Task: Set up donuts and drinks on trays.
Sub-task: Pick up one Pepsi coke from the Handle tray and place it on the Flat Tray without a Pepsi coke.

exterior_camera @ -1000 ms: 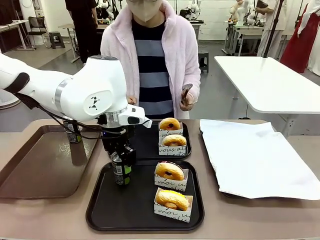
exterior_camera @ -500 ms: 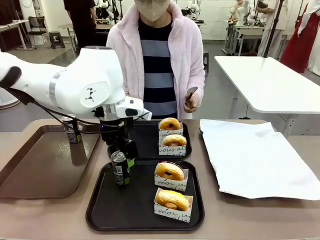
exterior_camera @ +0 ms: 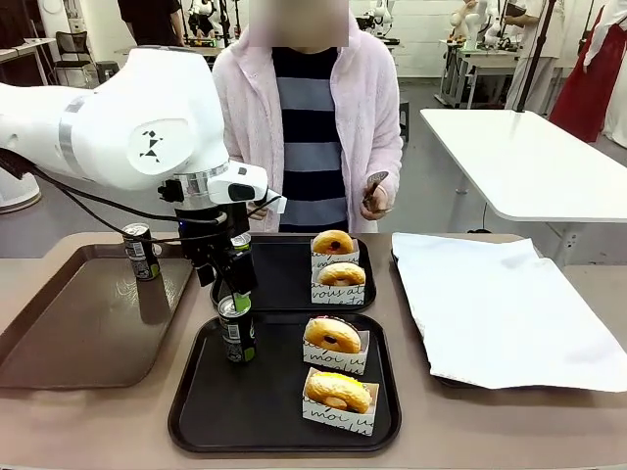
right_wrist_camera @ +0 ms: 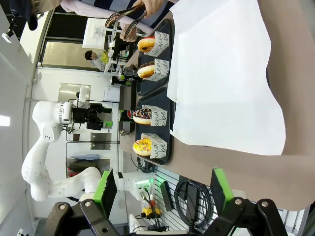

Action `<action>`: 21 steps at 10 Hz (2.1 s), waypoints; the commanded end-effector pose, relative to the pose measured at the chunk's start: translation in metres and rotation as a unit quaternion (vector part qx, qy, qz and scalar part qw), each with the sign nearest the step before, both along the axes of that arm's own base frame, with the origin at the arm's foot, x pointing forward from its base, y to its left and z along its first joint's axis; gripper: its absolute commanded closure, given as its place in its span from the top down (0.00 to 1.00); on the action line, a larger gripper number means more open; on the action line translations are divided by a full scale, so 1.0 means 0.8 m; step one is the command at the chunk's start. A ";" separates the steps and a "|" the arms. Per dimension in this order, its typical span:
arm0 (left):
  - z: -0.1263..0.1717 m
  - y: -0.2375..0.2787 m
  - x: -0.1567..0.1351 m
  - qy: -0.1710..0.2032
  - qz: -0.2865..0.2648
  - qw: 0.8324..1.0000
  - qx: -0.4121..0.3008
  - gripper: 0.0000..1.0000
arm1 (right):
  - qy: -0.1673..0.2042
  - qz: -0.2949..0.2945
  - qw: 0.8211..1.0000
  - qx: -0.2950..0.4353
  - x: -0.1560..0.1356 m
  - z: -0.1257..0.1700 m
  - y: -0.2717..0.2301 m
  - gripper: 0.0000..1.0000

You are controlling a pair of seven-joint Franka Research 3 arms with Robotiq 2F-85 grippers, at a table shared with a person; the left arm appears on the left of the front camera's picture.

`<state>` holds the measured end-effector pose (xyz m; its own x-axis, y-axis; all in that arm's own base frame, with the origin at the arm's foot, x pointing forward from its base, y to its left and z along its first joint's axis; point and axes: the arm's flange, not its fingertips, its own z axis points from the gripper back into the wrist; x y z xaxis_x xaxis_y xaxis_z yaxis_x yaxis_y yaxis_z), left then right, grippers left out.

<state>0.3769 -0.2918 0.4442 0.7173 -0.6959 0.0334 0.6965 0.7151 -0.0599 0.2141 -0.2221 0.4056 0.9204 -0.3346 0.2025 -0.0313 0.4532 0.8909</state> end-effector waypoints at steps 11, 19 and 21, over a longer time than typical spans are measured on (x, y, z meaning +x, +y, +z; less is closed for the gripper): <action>0.040 0.127 0.032 -0.073 0.175 0.982 -0.003 1.00 | -0.009 0.001 1.000 0.005 0.001 -0.002 -0.001 1.00; 0.033 0.346 0.030 -0.026 0.348 0.936 -0.038 1.00 | -0.009 0.001 1.000 0.005 0.001 -0.002 -0.001 1.00; 0.033 0.346 0.030 -0.026 0.348 0.936 -0.038 1.00 | -0.009 0.001 1.000 0.005 0.001 -0.002 -0.001 1.00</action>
<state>0.4020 -0.0159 0.4716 0.9924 -0.0348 0.1177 0.0450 0.9954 -0.0850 0.2141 -0.2222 0.4055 0.9203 -0.3348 0.2023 -0.0311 0.4530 0.8910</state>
